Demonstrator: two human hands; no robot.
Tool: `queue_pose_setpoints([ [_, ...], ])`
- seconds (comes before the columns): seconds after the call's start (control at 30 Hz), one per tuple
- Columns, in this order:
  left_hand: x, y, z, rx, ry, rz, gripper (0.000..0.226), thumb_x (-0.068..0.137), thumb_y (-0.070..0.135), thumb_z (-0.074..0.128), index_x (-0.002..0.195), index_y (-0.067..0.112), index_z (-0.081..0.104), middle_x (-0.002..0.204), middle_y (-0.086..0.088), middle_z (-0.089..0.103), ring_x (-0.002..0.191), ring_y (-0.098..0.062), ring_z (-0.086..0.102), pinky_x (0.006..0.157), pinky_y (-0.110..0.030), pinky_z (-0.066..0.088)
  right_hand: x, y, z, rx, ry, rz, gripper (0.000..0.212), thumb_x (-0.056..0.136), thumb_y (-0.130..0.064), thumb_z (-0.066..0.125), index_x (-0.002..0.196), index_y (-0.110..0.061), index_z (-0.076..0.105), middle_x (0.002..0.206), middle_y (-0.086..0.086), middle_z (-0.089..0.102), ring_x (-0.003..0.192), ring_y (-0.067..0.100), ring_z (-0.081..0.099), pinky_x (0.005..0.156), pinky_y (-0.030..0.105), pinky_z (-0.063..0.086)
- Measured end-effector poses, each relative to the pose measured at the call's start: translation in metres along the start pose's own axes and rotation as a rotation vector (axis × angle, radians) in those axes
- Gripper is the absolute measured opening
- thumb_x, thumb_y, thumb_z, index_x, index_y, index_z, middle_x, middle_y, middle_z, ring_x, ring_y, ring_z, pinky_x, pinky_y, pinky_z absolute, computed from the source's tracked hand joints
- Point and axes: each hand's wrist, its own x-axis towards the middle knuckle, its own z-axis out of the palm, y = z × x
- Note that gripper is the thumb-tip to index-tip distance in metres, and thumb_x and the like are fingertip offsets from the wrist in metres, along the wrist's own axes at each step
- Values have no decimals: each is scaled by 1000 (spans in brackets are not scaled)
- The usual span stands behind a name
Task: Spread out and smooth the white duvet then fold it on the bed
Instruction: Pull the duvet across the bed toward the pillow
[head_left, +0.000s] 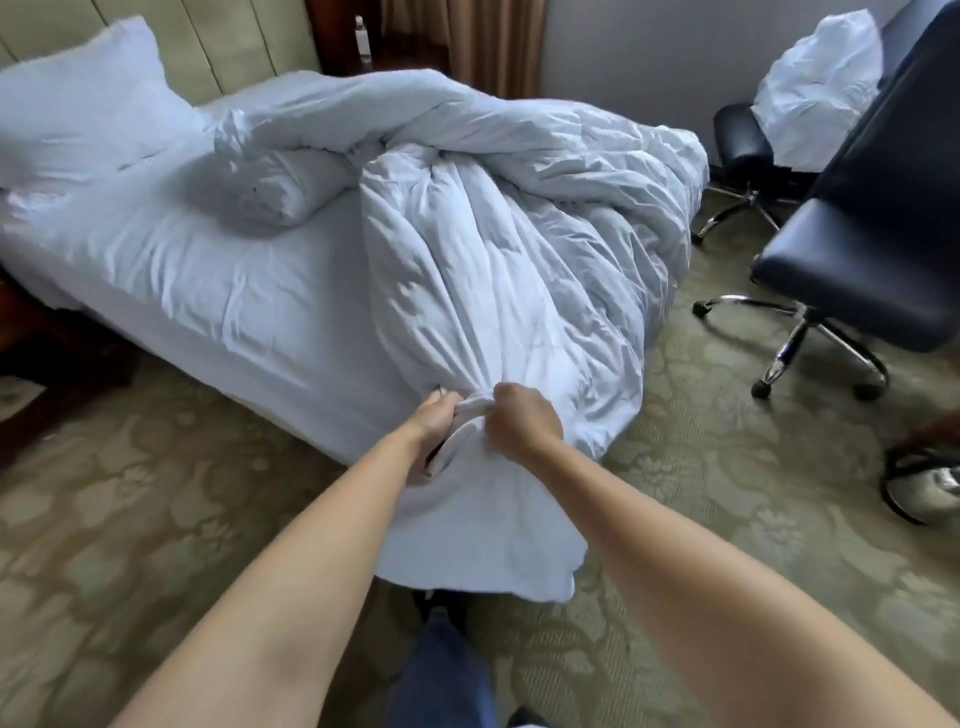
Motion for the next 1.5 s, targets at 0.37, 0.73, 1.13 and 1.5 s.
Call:
queue_pose_setpoints([
  [0.37,-24,-73,-2,371,-14,-52,38,92,6,46,121,30,47,98,-3,58,77,-18,54,58,-25,42,-30,59,73,-276,-345,12,39,91,-17,43,129,-11,41,132,15,48,122,34,47,91,39,39],
  [0.73,17,-49,-68,691,0,-27,48,95,5,40,141,18,44,145,-7,44,133,-24,41,109,-38,38,24,8,84,-243,-436,-47,64,92,-21,47,150,-20,22,153,7,25,141,28,23,111,43,30],
  [1.13,70,84,-226,1346,56,301,59,90,10,36,146,27,32,145,1,36,134,-23,36,105,-41,39,133,-151,62,-337,-199,-152,69,91,-33,52,150,-20,19,153,7,24,141,26,22,110,39,26],
  [1.5,142,132,-288,1577,44,377,59,90,7,42,145,22,30,148,0,30,135,-23,31,103,-42,41,220,-198,64,-301,-158,-115,68,89,-37,56,147,-18,26,149,6,30,139,25,26,110,39,29],
])
